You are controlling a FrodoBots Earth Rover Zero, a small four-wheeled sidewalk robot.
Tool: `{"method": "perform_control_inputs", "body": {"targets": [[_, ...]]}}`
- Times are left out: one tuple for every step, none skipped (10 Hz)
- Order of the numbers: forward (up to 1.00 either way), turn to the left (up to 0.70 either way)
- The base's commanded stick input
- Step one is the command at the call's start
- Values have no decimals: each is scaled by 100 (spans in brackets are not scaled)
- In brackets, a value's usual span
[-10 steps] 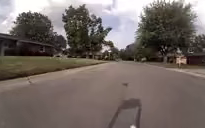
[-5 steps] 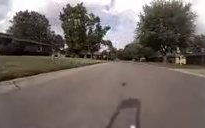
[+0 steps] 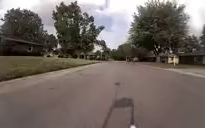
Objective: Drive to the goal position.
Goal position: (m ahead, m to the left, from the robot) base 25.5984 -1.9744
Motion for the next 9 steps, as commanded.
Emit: {"method": "perform_control_inputs", "body": {"targets": [[100, 0], [100, 0], [100, 0], [100, 0], [100, 0], [100, 0], [100, 0], [100, 0], [100, 0]]}}
